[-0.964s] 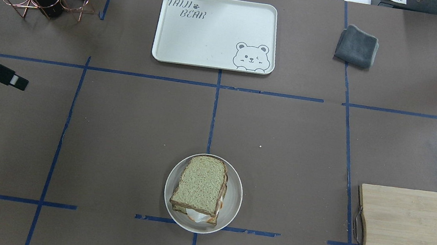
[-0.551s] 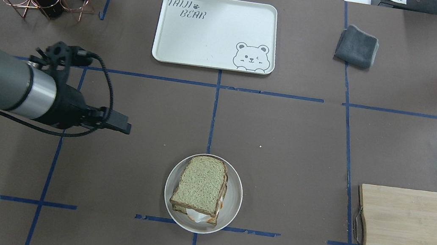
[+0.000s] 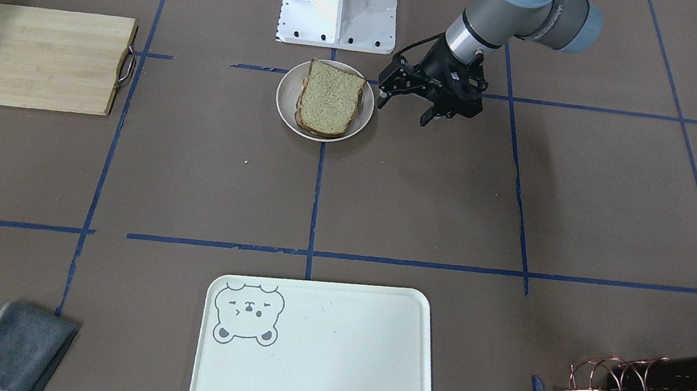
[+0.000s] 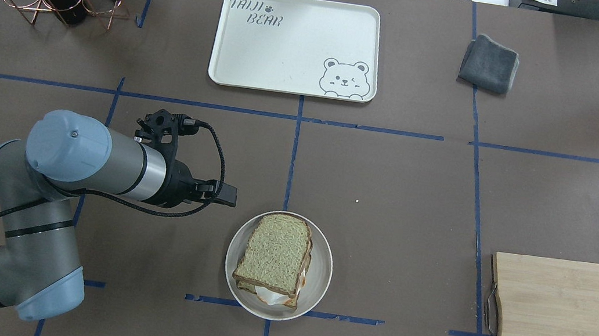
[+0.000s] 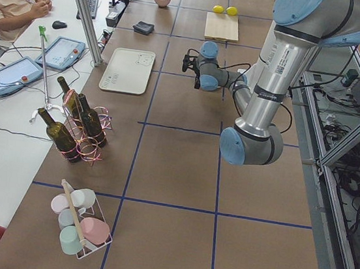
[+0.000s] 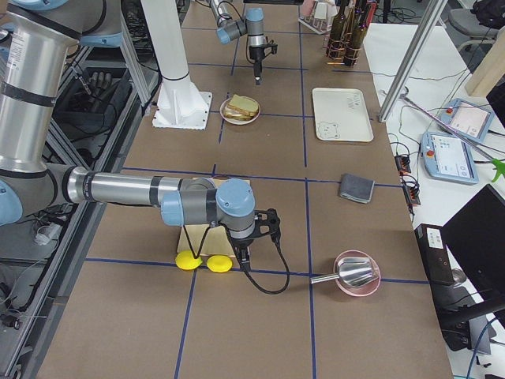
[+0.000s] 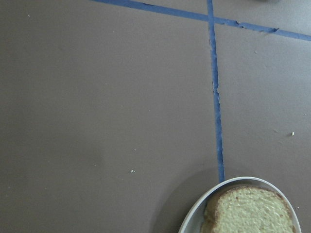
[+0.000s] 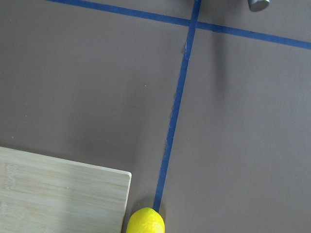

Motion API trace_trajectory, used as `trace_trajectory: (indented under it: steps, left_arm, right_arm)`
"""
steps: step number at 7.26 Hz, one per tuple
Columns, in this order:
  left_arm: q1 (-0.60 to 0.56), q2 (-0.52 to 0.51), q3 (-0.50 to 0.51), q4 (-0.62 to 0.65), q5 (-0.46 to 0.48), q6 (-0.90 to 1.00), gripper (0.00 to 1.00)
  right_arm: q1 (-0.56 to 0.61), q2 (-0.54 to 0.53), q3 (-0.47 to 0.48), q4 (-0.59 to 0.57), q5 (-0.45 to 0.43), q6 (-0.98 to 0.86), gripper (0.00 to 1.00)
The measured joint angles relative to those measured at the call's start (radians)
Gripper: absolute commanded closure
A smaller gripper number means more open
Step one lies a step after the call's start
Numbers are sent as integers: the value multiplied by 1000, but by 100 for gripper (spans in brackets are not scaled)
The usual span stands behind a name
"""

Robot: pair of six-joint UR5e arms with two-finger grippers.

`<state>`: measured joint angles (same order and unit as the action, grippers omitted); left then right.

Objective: Make sandwich and place on tray
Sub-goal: 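Move the left gripper to the plate rim and grasp it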

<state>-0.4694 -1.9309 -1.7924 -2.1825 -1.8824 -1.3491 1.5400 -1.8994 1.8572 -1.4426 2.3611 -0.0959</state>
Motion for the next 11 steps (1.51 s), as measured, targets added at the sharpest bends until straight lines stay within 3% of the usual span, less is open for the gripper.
trace_trajectory:
  steps: [1,7,11]
  left_arm:
    - [8,4,36,-47,1,-21,48]
    - [71,3,57,-96,0,-145,46]
    - [125,0,64,-122,4,-160,55]
  right_arm:
    - [1,-6,-1,-1,4,1,0]
    - [0,-6,2,7,1,-2,0]
    - [0,-3,2,8,0,-2,0]
